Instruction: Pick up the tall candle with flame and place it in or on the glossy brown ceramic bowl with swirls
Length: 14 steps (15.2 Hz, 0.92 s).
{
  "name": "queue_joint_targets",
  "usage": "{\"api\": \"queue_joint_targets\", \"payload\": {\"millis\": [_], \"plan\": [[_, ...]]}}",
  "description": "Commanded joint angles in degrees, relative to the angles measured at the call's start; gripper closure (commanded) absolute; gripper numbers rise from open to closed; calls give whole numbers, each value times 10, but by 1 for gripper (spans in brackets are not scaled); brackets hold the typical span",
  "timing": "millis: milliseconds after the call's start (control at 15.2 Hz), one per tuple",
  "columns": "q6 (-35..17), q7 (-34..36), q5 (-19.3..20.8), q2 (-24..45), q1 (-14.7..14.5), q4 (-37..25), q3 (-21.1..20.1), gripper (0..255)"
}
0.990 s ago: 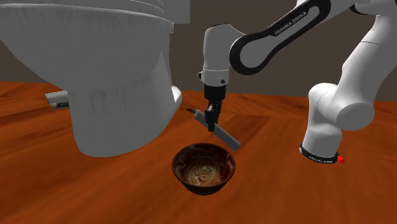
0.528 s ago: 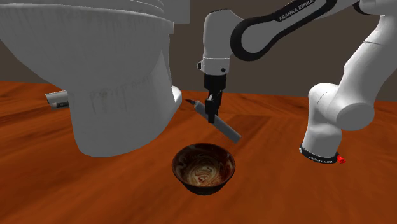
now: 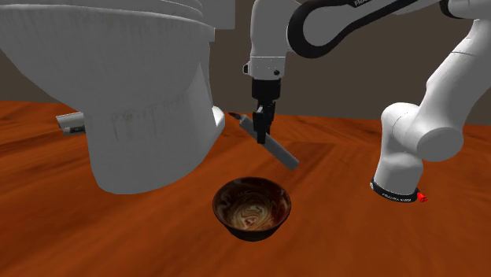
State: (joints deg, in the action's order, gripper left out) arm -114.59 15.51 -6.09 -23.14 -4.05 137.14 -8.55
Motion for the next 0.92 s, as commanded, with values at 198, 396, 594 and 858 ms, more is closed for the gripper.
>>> {"api": "queue_joint_targets", "payload": {"millis": [198,396,594,858], "plan": [[-1,70,-14,26,-27,-31,-51,255],[-2,114,-18,49,-41,-56,-81,255],[-2,160,-17,79,-54,-88,-112,255],[-18,183,-14,99,-60,-94,-127,255]]}}
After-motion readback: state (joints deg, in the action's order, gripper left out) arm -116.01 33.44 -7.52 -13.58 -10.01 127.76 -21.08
